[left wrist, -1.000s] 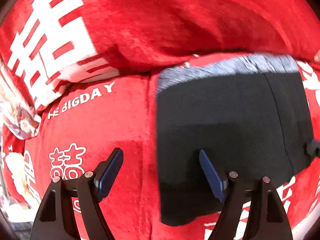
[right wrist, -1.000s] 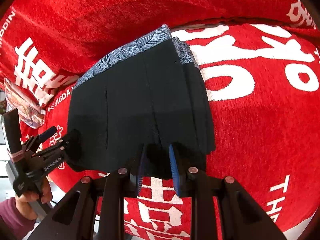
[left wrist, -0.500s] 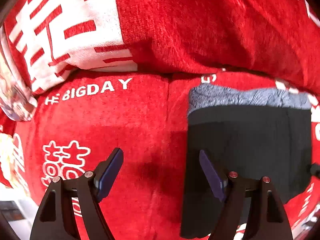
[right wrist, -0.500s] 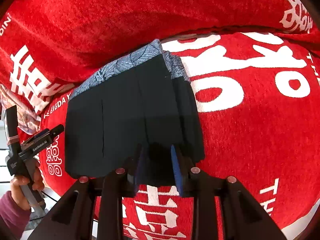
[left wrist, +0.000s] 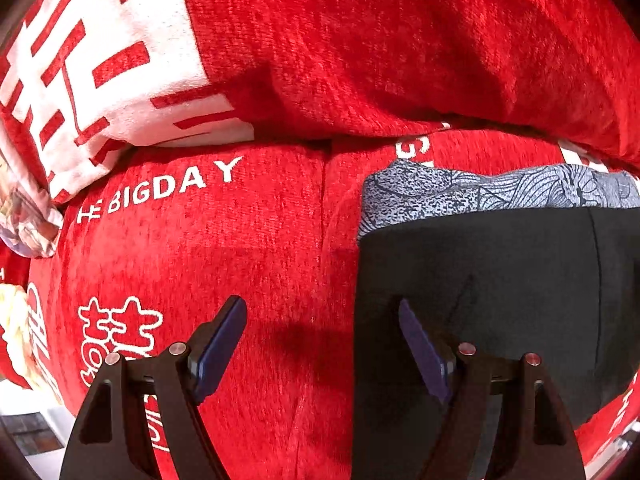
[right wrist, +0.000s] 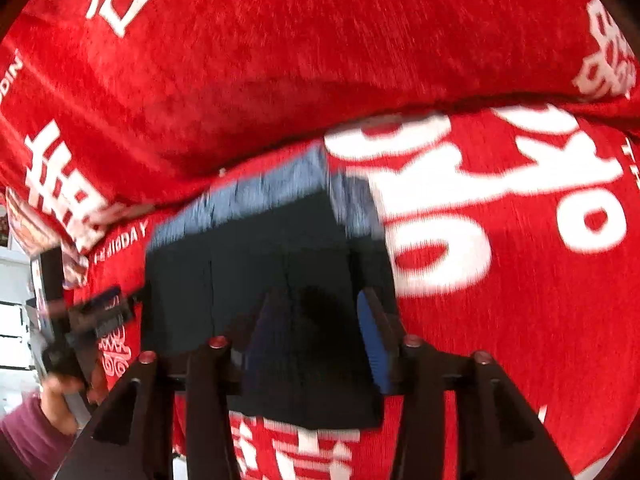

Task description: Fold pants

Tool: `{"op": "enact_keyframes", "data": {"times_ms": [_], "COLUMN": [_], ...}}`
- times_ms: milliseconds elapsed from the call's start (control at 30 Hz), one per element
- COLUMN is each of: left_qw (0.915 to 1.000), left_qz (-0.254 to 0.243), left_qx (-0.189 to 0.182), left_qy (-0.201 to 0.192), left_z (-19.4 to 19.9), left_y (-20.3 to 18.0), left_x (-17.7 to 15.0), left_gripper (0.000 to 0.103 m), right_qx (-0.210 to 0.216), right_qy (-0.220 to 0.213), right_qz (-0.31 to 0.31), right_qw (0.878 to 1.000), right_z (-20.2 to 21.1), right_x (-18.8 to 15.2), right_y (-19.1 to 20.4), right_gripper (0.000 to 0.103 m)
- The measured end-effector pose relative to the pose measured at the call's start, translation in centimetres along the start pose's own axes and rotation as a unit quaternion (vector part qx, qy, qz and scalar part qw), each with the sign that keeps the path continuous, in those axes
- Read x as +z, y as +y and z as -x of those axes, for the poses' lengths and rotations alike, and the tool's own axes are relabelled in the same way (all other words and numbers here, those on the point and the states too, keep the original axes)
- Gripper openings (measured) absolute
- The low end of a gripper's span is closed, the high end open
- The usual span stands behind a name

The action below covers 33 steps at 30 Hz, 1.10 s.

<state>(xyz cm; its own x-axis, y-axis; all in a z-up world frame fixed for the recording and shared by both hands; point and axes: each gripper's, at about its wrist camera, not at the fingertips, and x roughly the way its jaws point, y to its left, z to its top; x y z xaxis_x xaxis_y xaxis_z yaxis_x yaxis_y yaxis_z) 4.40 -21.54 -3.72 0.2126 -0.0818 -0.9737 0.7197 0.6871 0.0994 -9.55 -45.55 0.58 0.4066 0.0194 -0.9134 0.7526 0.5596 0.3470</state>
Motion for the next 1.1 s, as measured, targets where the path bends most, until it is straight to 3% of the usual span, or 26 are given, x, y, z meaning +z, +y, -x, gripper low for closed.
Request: {"op": "enact_keyframes", "data": {"times_ms": [100,167,233,400,500,633,767,800,867,900,1100], "left_qw": [1.0000,1.0000,1.0000,1.0000,1.0000,1.0000,1.0000,1.0000,0.9999,0.9999,0.9999], "left_qz": [-0.002,-0.002,-0.002,-0.008,-0.004,-0.004,-0.003,-0.001,0.001,0.001,0.009], "left_qx": [0.001,0.000,-0.002,-0.004,-0.008,-0.006,-0.004,-0.004,0.008,0.014,0.003], "left_qy": [-0.002,-0.001,-0.001,0.001,0.004,0.004,0.003,0.004,0.007,0.006,0.014], "left_z": [-0.1,-0.2,-0.3,-0.2,-0.2,-0.2,0.0,0.0,0.0,0.0,0.0], "left_y": [-0.1,-0.2,-0.3,-0.2,0.0,0.0,0.0,0.1,0.1,0.2,0.6], "left_x": [0.0,-0.1,-0.2,-0.1,0.0,-0.1,-0.1,-0.1,-0.1,-0.1,0.0], "left_gripper": [0.079,0.079,0.079,0.079,0.080,0.080,0.080,0.080,0.093,0.094,0.094], "right_qx": [0.009,-0.002,-0.039,-0.029,-0.025,-0.014,0.006,0.007,0.008,0.009,0.013], "right_qy": [0.000,0.013,0.046,0.043,0.052,0.057,0.063,0.064,0.064,0.065,0.069], "right_qz": [0.004,0.012,0.018,-0.002,0.002,-0.005,-0.023,-0.025,-0.029,-0.031,-0.033], "right_qw": [1.000,1.000,0.998,0.999,0.998,0.998,0.998,0.998,0.997,0.997,0.997], "right_z": [-1.1,-2.2,-4.0,-3.6,-2.8,-1.6,-1.3,-1.3,-1.2,-1.1,-1.2], "right_x": [2.3,3.0,2.5,1.3,0.6,-0.6,-1.3,-1.4,-1.7,-1.8,-1.7], "right_y": [0.1,0.2,-0.3,-0.8,-1.0,-1.8,-2.7,-2.9,-3.3,-3.4,-3.9], "right_gripper": [0.047,0.023,0.023,0.023,0.026,0.045,0.053,0.054,0.055,0.055,0.060]}}
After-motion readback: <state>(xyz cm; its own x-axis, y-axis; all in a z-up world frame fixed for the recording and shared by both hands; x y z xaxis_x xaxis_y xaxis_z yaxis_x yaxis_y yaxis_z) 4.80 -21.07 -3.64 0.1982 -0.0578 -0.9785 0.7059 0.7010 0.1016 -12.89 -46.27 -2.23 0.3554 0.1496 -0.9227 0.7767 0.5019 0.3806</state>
